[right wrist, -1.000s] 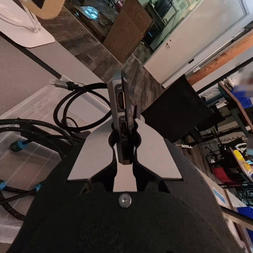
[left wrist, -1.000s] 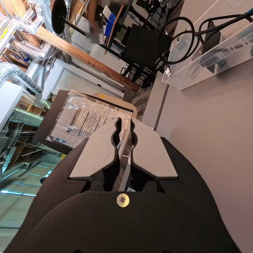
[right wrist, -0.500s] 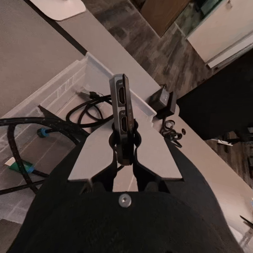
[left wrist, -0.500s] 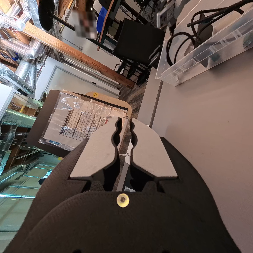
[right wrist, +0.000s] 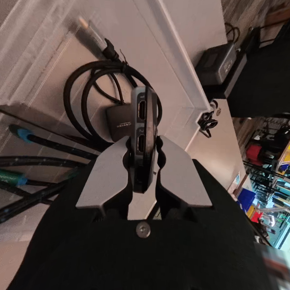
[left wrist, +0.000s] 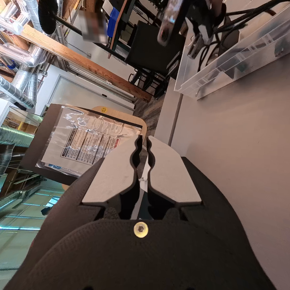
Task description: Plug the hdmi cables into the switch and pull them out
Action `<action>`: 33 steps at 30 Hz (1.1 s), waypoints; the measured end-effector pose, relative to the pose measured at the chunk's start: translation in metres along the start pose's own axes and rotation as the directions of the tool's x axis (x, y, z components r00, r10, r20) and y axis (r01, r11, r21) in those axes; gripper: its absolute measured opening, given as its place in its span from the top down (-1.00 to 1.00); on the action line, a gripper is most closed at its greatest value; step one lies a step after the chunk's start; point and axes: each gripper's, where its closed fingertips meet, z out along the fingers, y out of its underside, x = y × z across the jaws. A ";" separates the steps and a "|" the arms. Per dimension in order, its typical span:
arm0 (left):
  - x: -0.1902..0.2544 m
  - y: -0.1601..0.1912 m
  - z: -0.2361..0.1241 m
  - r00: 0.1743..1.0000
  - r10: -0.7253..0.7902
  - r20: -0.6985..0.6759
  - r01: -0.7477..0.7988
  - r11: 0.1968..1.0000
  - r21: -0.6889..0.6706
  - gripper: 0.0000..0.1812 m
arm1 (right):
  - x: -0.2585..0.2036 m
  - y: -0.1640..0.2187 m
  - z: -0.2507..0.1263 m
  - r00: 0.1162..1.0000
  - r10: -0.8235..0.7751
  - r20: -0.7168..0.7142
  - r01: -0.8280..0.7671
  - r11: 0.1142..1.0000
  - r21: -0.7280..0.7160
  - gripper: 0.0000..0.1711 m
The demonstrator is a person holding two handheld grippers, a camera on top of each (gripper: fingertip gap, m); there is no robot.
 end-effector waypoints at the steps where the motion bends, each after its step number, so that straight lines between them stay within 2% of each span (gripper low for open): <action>1: 0.000 0.000 0.000 1.000 -0.003 -0.002 0.003 1.000 0.000 0.94 | 0.000 -0.001 0.002 0.999 0.030 0.014 -0.030 0.999 -0.014 0.63; 5: 0.001 0.002 0.002 1.000 -0.001 -0.004 0.001 1.000 -0.013 0.93 | 0.006 -0.009 0.006 1.000 0.016 -0.018 -0.016 1.000 0.017 0.63; 8: 0.001 0.005 0.002 1.000 0.002 -0.004 -0.003 1.000 -0.024 0.93 | 0.001 -0.007 0.001 0.999 0.019 0.027 -0.021 0.998 0.056 0.55; 18: -0.002 0.003 -0.004 1.000 0.009 0.001 -0.009 1.000 -0.028 0.92 | 0.008 0.033 -0.035 0.974 0.207 0.087 -0.217 0.967 0.130 0.41; 21: -0.004 0.005 -0.004 1.000 0.018 0.013 -0.017 0.999 -0.040 0.93 | 0.022 0.048 -0.038 0.963 0.267 0.030 -0.268 0.953 0.142 0.48; 25: -0.002 0.018 0.005 0.999 0.038 0.026 -0.035 0.994 -0.104 0.92 | 0.037 0.045 -0.040 0.943 0.332 0.018 -0.326 0.915 0.236 0.69; 28: 0.000 0.033 0.015 0.998 0.056 0.035 -0.049 0.983 -0.176 0.91 | 0.030 0.041 -0.031 0.937 0.336 0.092 -0.348 0.906 0.242 0.70; 33: 0.006 0.053 0.027 0.999 0.046 0.017 -0.041 0.971 -0.238 0.91 | 0.026 0.041 -0.007 0.945 0.312 0.100 -0.327 0.922 0.209 0.73</action>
